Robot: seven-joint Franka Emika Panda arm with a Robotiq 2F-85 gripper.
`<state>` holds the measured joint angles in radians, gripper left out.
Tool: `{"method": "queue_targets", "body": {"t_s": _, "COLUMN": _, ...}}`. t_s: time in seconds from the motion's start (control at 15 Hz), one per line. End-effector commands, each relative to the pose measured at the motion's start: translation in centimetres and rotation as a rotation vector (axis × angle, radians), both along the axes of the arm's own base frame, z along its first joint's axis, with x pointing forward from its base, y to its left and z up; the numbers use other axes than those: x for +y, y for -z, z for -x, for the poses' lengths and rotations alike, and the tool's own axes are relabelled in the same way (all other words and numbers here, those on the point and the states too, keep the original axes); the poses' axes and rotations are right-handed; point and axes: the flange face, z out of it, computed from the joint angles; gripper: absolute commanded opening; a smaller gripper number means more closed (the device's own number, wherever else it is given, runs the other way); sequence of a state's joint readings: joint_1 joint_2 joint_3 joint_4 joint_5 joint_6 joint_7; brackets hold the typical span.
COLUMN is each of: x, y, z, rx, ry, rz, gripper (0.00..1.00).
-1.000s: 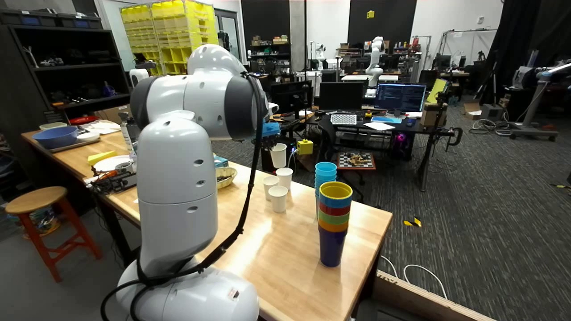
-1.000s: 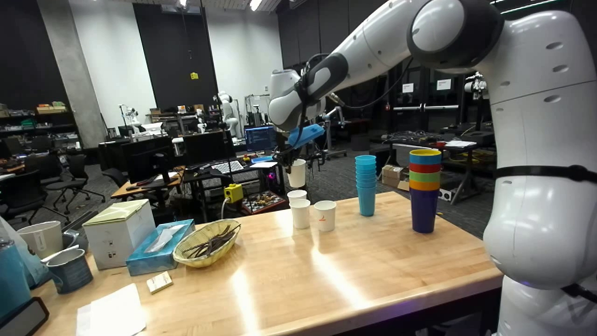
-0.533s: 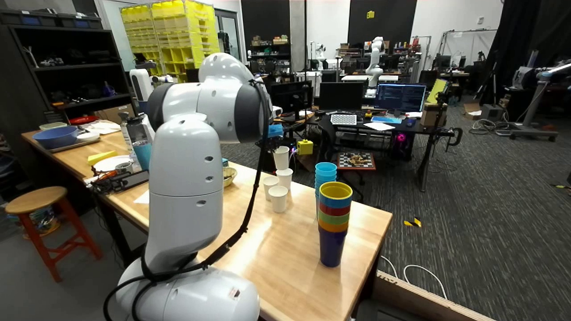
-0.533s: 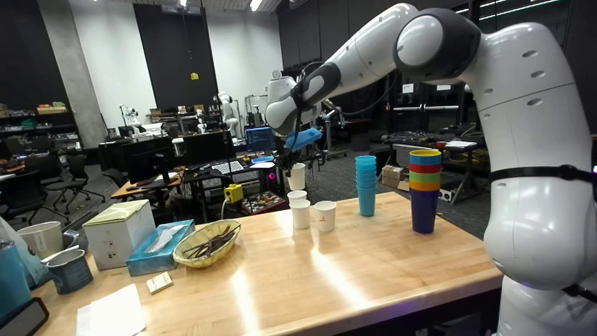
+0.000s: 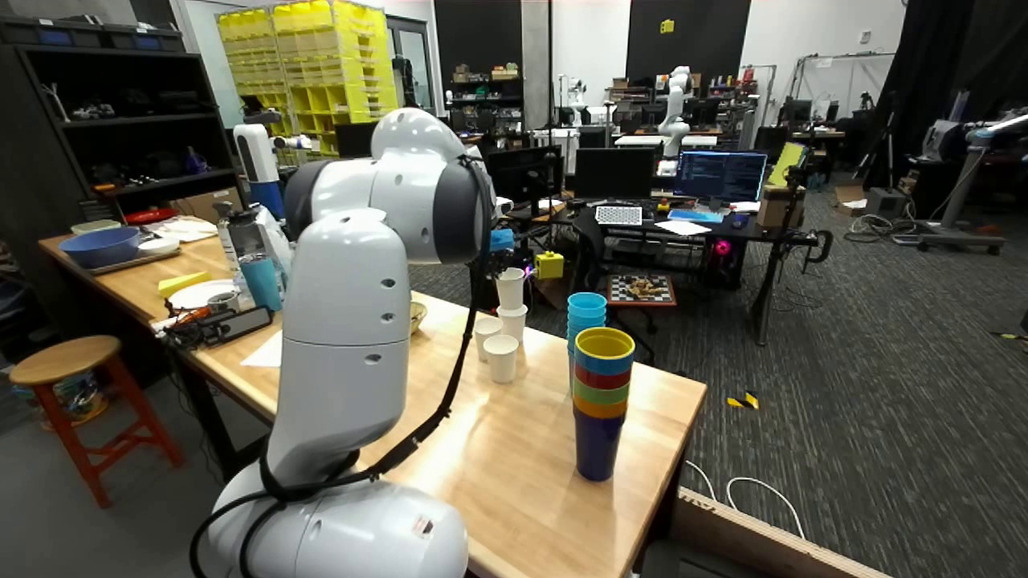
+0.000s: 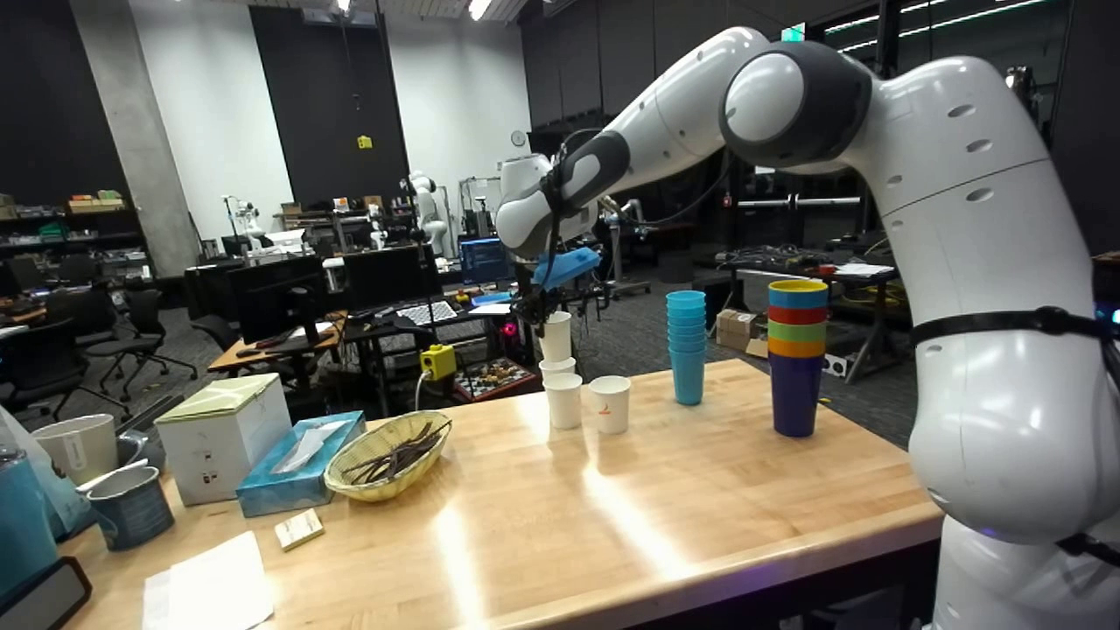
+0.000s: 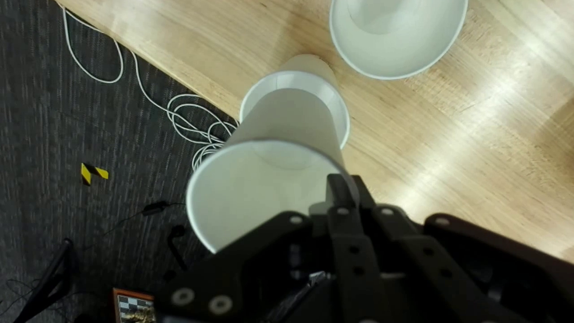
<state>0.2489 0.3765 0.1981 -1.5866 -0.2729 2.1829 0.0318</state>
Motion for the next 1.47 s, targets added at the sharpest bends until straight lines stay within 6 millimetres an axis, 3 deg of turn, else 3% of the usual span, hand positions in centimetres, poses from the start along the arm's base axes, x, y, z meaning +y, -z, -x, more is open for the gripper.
{"method": "queue_targets", "body": {"t_s": 0.0, "x": 0.4, "y": -0.4, "z": -0.6, "rx": 0.008, "ry": 0.001, "rz": 0.006, "gripper": 0.01}}
{"method": "queue_targets", "body": {"t_s": 0.73, "x": 0.3, "y": 0.8, "z": -0.4, "rx": 0.045, "ry": -0.007, "rz": -0.017, "gripper": 0.01}}
{"method": "queue_targets", "body": {"t_s": 0.8, "x": 0.2, "y": 0.9, "z": -0.4, "rx": 0.047, "ry": -0.007, "rz": -0.014, "gripper": 0.10}}
{"method": "queue_targets", "body": {"t_s": 0.87, "x": 0.2, "y": 0.9, "z": -0.3, "rx": 0.047, "ry": -0.007, "rz": -0.010, "gripper": 0.29}}
{"method": "queue_targets", "body": {"t_s": 1.4, "x": -0.1, "y": 0.5, "z": 0.0, "rx": 0.048, "ry": -0.010, "rz": 0.001, "gripper": 0.79}}
